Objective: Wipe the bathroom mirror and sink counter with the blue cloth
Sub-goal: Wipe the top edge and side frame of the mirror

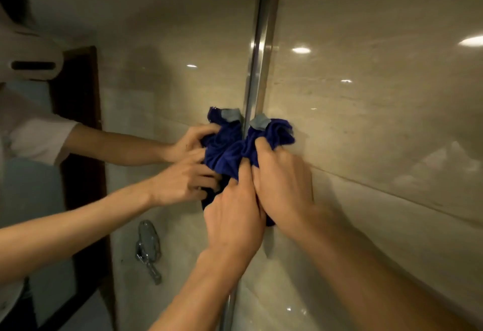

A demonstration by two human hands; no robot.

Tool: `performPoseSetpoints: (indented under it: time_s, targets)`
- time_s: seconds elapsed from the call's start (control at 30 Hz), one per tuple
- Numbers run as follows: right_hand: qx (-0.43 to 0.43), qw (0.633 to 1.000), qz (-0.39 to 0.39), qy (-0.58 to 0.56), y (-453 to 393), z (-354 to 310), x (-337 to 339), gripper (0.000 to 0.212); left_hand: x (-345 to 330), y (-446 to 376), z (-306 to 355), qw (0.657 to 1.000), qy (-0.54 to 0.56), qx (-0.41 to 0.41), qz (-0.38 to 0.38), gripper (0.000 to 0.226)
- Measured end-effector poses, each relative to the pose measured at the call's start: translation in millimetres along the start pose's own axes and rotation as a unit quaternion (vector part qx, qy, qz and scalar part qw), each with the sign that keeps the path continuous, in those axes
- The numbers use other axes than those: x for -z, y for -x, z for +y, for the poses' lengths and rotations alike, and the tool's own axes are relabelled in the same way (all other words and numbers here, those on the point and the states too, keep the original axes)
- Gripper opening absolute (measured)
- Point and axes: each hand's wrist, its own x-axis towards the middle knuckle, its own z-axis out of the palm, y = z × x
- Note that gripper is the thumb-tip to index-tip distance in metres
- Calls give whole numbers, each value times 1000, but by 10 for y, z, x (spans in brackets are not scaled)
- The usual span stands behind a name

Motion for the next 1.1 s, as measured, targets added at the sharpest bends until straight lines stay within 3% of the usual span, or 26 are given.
performPoseSetpoints:
  time_s: [0.13, 0.27, 0.53, 0.67, 0.9, 1.0, 1.1]
  targets:
    - [10, 997, 66, -40, -214, 121, 266, 28, 209, -183, 186, 998, 20, -20, 49, 53]
    - [27, 989, 137, -57, -631, 147, 455, 25, 349, -546, 388, 991, 55, -31, 120, 50]
    - [29, 991, 107, -80, -462, 118, 223, 19, 92, -356, 260, 990, 27, -23, 135, 61]
    - [5, 994, 75, -74, -259, 97, 113, 20, -4, -179, 173, 995, 15, -8, 94, 61]
    - [-24, 997, -44, -58, 497, -64, -227, 16, -309, 477, -195, 998, -4, 51, -26, 55]
    - [-24, 993, -69, -90, 503, 60, -219, 23, -310, 497, -147, 998, 32, 61, 5, 39]
    - [-11, 994, -6, -112, 265, 132, -17, 27, -203, 275, 26, 996, 49, 43, 60, 46]
